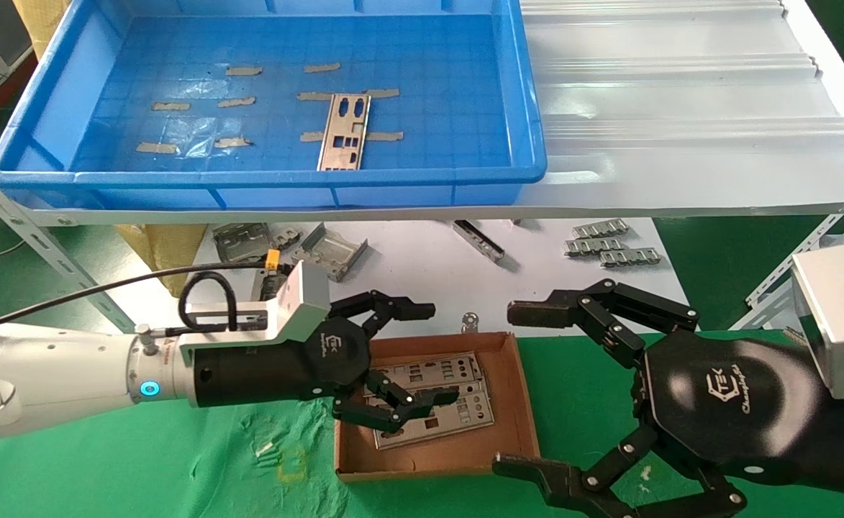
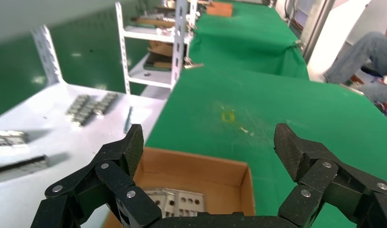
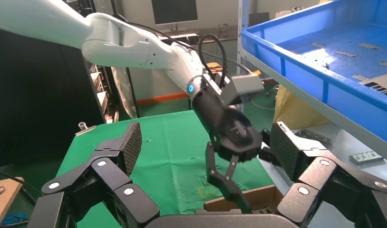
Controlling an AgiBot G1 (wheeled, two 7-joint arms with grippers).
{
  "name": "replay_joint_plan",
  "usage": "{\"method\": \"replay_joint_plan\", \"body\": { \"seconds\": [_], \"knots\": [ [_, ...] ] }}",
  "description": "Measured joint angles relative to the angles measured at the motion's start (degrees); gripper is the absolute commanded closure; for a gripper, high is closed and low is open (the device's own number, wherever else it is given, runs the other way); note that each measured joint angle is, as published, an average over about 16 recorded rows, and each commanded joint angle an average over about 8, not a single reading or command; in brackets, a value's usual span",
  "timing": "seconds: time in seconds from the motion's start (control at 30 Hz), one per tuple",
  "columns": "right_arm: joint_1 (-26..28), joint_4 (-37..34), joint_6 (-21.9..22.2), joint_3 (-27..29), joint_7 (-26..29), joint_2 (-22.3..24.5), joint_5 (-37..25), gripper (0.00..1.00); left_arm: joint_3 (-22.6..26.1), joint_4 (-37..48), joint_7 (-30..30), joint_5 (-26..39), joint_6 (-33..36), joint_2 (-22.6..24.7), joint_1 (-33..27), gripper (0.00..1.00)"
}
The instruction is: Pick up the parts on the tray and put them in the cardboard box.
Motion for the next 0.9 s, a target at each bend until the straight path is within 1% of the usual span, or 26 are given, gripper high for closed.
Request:
{"method": "replay_joint_plan", "body": {
  "seconds": [0.9],
  "knots": [
    [0.0, 0.0, 0.0, 0.0, 0.0, 0.0, 0.0, 0.00, -11.6, -28.4, -15.6, -6.0, -0.3, -16.1, 11.0, 0.00]
  ]
}}
